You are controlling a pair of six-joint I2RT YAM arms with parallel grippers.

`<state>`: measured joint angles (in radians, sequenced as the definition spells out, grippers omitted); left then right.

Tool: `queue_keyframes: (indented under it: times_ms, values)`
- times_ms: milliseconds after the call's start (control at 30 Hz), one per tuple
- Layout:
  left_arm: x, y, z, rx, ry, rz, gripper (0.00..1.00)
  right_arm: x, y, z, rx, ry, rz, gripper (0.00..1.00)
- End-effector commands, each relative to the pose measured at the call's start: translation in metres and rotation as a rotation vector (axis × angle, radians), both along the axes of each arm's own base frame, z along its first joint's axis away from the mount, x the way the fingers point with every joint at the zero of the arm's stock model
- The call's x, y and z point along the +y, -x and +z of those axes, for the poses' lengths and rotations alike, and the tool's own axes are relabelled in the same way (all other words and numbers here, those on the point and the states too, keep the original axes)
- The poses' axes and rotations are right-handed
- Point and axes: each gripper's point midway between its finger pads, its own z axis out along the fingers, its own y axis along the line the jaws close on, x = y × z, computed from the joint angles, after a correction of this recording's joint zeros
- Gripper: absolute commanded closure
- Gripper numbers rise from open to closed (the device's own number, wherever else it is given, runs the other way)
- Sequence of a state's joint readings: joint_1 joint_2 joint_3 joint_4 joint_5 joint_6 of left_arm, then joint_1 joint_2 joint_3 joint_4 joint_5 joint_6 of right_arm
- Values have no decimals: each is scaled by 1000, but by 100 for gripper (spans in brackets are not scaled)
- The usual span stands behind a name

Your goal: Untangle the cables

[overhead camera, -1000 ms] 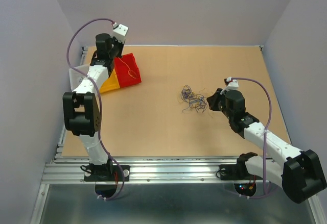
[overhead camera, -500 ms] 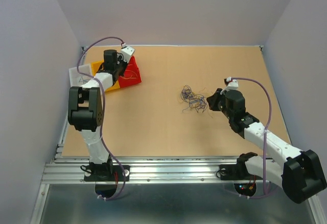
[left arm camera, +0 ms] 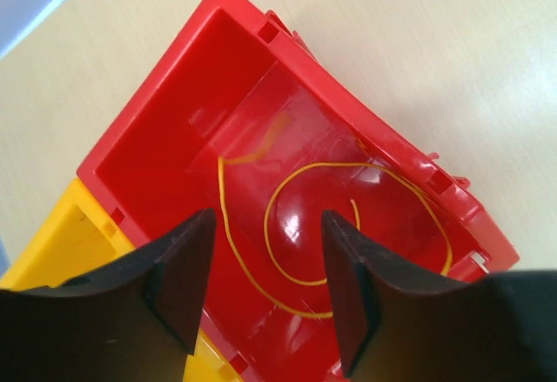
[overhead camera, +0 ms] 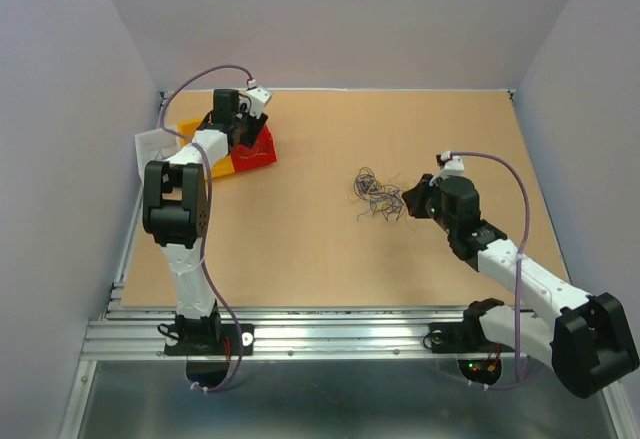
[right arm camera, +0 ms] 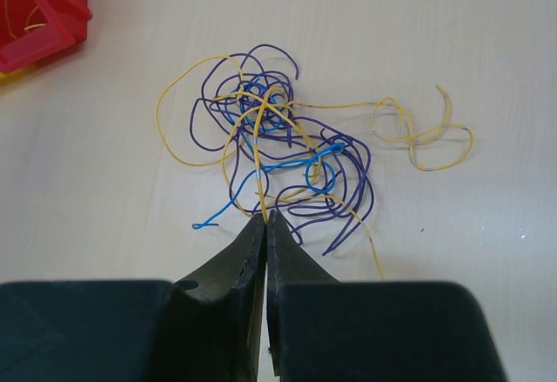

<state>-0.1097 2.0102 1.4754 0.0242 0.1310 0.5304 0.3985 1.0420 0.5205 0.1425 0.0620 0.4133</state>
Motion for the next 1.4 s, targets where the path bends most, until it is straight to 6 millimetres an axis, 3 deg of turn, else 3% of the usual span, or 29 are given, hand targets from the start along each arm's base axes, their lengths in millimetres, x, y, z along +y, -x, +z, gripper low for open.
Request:
queue_keyframes:
  times_ms: [0, 167, 200, 267, 300, 333, 367, 433, 467, 500, 567, 667, 733, 767, 833, 1067, 1133, 1367]
  values:
    - [-8, 4, 70, -98, 54, -7, 34, 13, -13, 38, -108, -32, 59, 94]
    - [-39, 37, 136, -189, 81, -67, 25, 45, 5, 49, -147, -90, 269, 98]
    - [-62, 49, 136, -185, 78, -117, 25, 60, 19, 60, -182, -132, 380, 99]
    - [-93, 76, 140, -185, 86, -200, 25, 70, 34, 70, -219, -181, 467, 99]
    - [-128, 95, 139, -181, 99, -284, 25, 76, 43, 82, -259, -210, 528, 98]
    - [-144, 110, 147, -198, 118, -335, 25, 77, 51, 85, -276, -221, 546, 99]
    - [-166, 128, 138, -173, 160, -429, 24, 77, 55, 88, -285, -230, 559, 99]
    - [-210, 169, 143, -158, 281, -628, 23, 79, 64, 92, -301, -236, 598, 99]
    - [-223, 177, 159, -191, 330, -683, 21, 80, 68, 94, -307, -239, 615, 99]
    - [-231, 188, 154, -180, 363, -729, 20, 81, 72, 95, -313, -241, 635, 99]
    - [-253, 209, 164, -202, 409, -845, 15, 84, 83, 103, -339, -259, 683, 98]
    - [-272, 229, 158, -222, 389, -914, 16, 85, 91, 111, -366, -276, 706, 99]
    - [-274, 238, 157, -226, 410, -935, 16, 83, 93, 112, -373, -277, 706, 98]
    - [-275, 245, 166, -256, 436, -962, 16, 83, 95, 112, -377, -276, 708, 98]
    - [-272, 254, 157, -238, 456, -966, 16, 83, 96, 113, -380, -278, 707, 98]
    - [-248, 250, 199, -337, 542, -780, 16, 85, 91, 107, -355, -269, 707, 99]
    - [-246, 257, 203, -337, 560, -806, 16, 86, 87, 101, -333, -267, 705, 98]
    - [-261, 287, 177, -221, 571, -1005, 17, 95, 87, 99, -329, -282, 764, 98]
